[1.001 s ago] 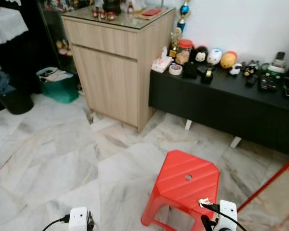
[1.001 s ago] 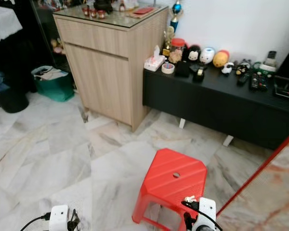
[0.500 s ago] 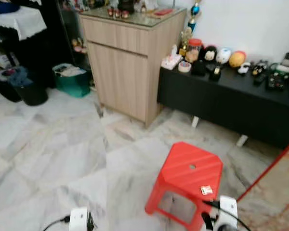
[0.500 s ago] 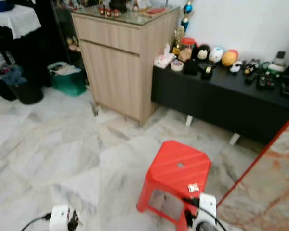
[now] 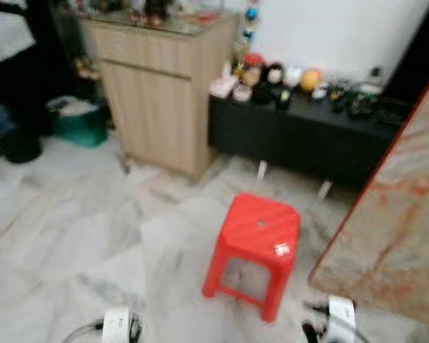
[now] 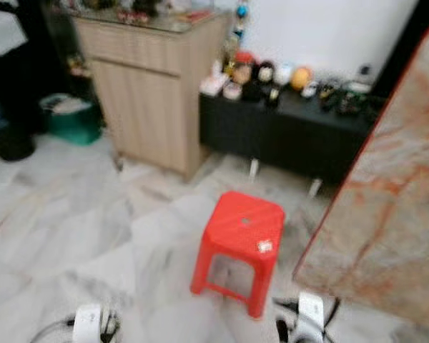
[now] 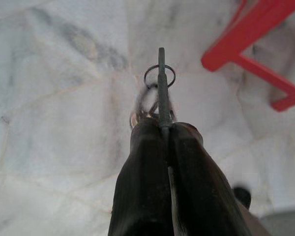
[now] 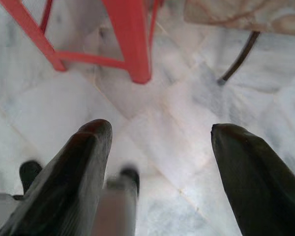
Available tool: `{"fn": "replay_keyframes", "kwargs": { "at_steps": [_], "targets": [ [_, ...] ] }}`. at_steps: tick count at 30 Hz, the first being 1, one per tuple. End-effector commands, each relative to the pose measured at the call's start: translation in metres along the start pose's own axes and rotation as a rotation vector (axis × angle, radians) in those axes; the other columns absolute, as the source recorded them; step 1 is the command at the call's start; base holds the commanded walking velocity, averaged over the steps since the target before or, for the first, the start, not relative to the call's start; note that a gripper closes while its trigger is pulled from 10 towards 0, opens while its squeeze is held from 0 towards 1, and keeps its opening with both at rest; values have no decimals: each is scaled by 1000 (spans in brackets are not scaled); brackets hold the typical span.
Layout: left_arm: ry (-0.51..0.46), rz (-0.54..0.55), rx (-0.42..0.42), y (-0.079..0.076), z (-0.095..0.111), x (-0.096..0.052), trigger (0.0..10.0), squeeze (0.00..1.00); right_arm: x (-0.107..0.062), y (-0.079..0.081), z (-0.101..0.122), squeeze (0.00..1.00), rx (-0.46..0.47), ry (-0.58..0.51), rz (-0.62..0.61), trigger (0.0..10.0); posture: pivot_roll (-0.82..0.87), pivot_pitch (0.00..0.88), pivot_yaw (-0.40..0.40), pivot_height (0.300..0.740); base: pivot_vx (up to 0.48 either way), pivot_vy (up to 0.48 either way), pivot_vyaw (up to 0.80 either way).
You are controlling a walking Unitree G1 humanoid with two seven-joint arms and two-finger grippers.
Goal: Hang keys on a hook
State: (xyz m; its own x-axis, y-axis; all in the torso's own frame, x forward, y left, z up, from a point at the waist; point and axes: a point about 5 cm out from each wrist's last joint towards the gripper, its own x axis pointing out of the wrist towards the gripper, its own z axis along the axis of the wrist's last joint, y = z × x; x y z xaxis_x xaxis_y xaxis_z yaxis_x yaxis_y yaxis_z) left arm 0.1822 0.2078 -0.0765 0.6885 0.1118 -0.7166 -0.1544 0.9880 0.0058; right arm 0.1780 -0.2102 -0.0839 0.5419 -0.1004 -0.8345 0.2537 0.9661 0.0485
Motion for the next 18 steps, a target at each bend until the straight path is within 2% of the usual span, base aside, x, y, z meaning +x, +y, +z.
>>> {"fn": "replay_keyframes", "kwargs": {
  "at_steps": [1,6,13,18],
  "targets": [
    [30,2,0,-2,-10,-3,10000,0,1,-1,9,0,5,-23,-6,10000,46,0,-50,732,0,0,0],
    [35,-1,-8,-4,-14,-4,10000,0,0,-5,7,0,5,-22,-12,10000,41,0,-52,732,0,0,0],
    [46,-8,-5,-5,-17,-5,10000,0,-1,-9,2,0,6,-11,-23,10000,35,0,-48,732,0,0,-759],
    [34,3,-5,-3,-8,-2,10000,0,-1,-7,2,0,7,-6,-23,10000,49,0,-54,732,0,0,-781]
  ]
}}
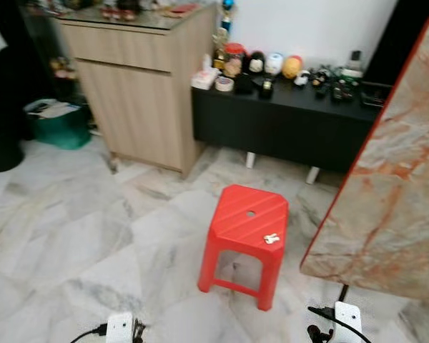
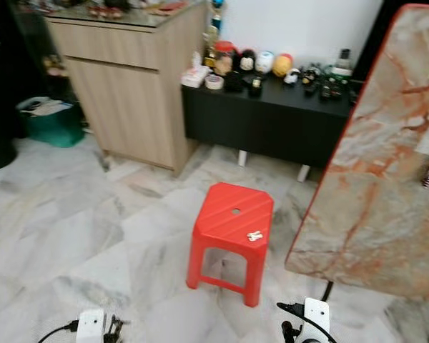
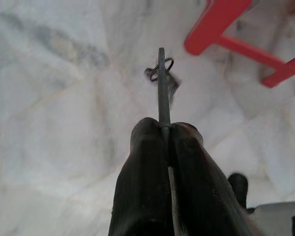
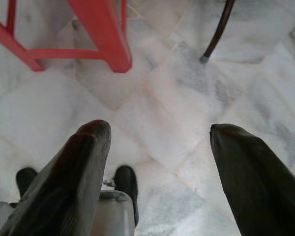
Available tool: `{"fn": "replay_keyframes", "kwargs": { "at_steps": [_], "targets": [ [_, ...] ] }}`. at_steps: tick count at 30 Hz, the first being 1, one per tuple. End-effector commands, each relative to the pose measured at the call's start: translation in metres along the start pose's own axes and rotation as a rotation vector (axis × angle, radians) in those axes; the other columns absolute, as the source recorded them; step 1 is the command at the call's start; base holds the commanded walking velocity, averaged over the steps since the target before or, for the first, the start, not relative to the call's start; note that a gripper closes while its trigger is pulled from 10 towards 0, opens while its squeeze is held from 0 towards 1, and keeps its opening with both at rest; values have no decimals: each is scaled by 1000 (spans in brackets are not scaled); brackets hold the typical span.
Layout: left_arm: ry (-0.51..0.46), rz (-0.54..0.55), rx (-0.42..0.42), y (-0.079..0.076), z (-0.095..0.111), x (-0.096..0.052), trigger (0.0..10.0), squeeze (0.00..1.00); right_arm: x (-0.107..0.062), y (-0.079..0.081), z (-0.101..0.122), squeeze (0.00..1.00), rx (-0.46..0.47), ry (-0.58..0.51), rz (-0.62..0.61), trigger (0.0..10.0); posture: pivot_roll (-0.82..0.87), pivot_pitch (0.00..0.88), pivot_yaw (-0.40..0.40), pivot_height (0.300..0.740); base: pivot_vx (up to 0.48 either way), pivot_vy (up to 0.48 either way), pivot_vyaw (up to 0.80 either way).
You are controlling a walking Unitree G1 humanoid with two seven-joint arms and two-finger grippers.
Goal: Hang keys on a hook
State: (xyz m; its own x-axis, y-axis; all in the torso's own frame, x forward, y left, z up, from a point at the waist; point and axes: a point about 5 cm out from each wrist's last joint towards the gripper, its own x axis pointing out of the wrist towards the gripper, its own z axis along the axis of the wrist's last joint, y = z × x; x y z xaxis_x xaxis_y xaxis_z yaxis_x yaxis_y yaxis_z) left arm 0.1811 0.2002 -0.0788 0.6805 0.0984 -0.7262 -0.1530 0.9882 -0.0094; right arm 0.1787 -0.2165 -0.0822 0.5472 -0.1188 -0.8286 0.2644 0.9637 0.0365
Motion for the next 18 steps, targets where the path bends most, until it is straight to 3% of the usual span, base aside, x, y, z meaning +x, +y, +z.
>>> {"fn": "replay_keyframes", "kwargs": {
  "at_steps": [1,18],
  "targets": [
    [13,15,8,5,-2,-1,10000,0,0,1,0,0,-1,5,0,10000,55,0,-54,732,0,0,-781],
    [23,11,40,7,0,0,10000,0,1,10,1,0,10,3,15,10000,37,0,-24,732,0,0,-775]
  ]
}}
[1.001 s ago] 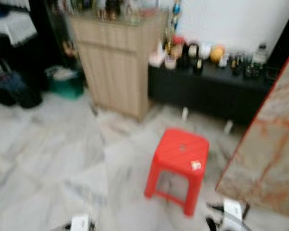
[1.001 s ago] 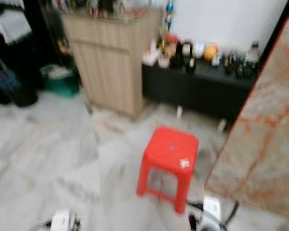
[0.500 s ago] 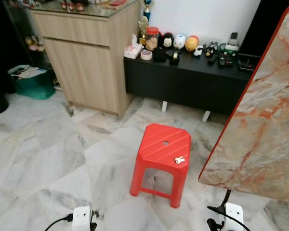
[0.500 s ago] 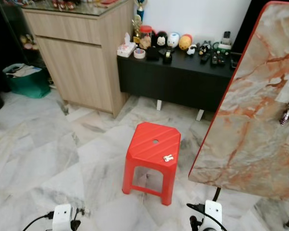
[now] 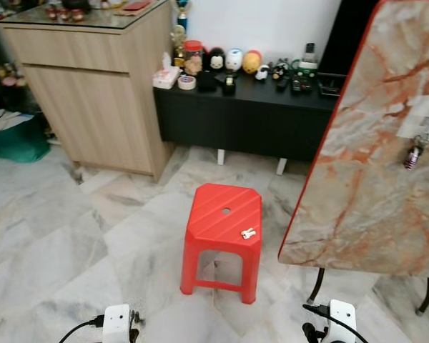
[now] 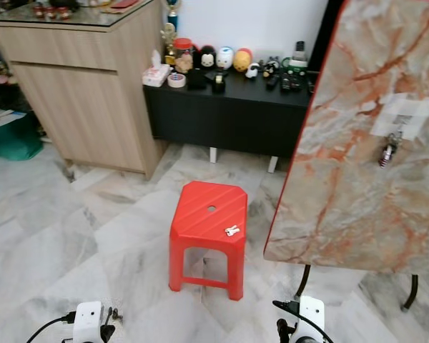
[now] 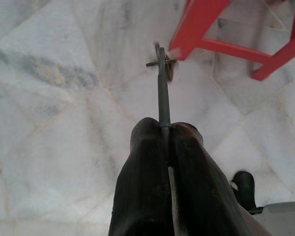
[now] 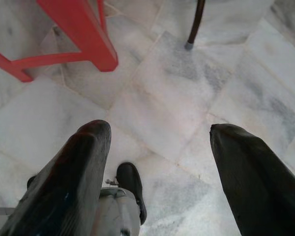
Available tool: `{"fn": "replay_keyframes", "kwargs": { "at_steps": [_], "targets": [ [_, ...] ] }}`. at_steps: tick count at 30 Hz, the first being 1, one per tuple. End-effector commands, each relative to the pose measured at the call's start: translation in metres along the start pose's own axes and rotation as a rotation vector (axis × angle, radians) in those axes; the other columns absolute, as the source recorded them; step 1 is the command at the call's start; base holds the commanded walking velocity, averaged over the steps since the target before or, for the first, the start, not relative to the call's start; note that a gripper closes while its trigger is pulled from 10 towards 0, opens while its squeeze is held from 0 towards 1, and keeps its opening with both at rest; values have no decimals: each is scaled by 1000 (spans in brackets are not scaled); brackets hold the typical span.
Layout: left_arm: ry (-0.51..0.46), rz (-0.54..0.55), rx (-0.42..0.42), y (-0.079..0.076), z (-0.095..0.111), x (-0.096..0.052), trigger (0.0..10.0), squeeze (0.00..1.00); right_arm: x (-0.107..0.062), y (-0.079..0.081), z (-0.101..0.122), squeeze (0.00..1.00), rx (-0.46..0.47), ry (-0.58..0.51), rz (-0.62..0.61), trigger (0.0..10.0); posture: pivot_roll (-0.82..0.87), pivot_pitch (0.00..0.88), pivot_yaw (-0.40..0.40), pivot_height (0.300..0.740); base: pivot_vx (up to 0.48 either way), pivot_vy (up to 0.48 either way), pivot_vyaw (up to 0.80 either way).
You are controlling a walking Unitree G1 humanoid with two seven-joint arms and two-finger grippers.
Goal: Hang keys on a hook
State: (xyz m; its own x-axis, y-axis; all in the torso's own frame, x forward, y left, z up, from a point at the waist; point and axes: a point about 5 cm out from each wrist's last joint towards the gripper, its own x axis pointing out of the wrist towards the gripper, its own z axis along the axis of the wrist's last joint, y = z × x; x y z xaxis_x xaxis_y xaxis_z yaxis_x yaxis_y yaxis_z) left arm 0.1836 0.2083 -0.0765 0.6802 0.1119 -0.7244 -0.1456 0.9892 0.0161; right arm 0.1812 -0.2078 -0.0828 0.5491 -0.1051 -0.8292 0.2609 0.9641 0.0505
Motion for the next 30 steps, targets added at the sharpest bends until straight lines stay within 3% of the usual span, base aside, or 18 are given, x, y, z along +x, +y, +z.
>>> {"fn": "replay_keyframes", "kwargs": {
  "at_steps": [1,13,25,30],
  "targets": [
    [27,-4,20,-1,-5,-1,10000,0,1,1,3,0,4,-1,3,10000,37,0,-24,732,0,0,-775],
    [8,3,21,2,1,1,10000,0,1,0,6,0,23,-11,-5,10000,41,0,-37,732,0,0,-759],
    [16,-17,37,-4,-3,0,10000,0,1,1,7,0,23,-22,3,10000,35,0,-31,732,0,0,0],
    [12,-23,42,-5,-2,0,10000,0,1,1,6,0,31,-17,7,10000,35,0,-31,732,0,-269,-255]
  ]
}}
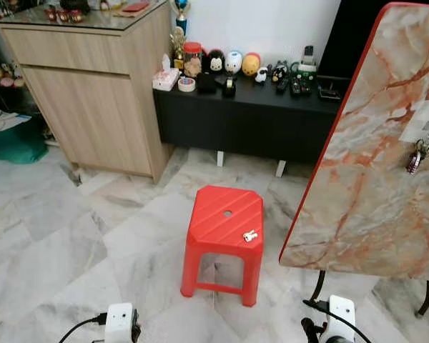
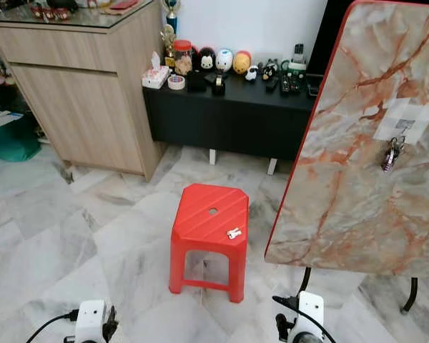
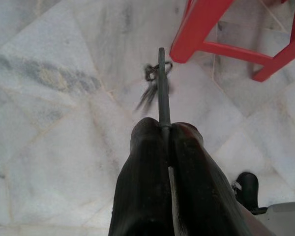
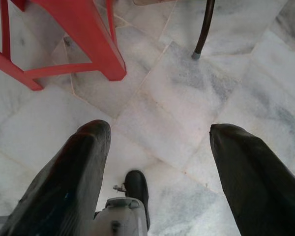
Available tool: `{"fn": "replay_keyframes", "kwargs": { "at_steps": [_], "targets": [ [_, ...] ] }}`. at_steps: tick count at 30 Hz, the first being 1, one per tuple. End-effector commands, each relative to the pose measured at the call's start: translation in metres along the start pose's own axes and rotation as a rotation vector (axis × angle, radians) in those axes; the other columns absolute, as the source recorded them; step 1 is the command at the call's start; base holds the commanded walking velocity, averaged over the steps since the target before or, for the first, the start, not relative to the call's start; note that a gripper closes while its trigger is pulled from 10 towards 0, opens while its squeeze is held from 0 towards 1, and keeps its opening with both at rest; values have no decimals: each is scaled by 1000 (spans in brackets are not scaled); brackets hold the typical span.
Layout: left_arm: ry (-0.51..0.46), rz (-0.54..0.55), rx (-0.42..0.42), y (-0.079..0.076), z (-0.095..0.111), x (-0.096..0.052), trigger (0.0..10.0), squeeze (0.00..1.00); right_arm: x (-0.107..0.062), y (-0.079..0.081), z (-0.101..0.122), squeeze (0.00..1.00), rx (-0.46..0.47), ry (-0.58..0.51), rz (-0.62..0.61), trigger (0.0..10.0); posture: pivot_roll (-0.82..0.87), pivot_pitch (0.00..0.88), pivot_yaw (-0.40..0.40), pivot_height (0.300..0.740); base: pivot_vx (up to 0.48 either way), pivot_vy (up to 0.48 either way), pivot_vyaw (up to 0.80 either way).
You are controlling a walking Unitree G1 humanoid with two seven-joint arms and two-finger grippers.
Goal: Hang keys on a hook
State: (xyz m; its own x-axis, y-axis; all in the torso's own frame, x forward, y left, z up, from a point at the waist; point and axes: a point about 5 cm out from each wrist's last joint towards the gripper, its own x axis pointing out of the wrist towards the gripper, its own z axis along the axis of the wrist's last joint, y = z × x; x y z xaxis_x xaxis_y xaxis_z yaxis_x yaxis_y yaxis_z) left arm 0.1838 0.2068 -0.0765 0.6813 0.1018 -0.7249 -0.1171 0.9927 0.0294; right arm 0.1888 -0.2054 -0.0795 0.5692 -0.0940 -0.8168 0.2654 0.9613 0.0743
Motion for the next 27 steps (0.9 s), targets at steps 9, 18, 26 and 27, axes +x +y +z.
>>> {"fn": "replay_keyframes", "kwargs": {
  "at_steps": [9,18,26,27],
  "targets": [
    [5,-18,15,-4,-1,0,10000,0,-1,-4,-1,0,-7,3,-8,10000,35,0,-33,732,0,-340,-604],
    [9,-33,25,-8,-4,-1,10000,0,-1,-5,-1,0,4,-5,-13,10000,34,0,-36,732,0,-342,0],
    [3,-45,32,-11,-2,0,10000,0,-1,-5,-1,0,1,-4,-12,10000,34,0,-34,732,0,-343,0],
    [3,-45,33,-11,-2,0,10000,0,-1,-5,-1,0,1,-4,-12,10000,34,0,-34,732,0,-341,0]
  ]
}}
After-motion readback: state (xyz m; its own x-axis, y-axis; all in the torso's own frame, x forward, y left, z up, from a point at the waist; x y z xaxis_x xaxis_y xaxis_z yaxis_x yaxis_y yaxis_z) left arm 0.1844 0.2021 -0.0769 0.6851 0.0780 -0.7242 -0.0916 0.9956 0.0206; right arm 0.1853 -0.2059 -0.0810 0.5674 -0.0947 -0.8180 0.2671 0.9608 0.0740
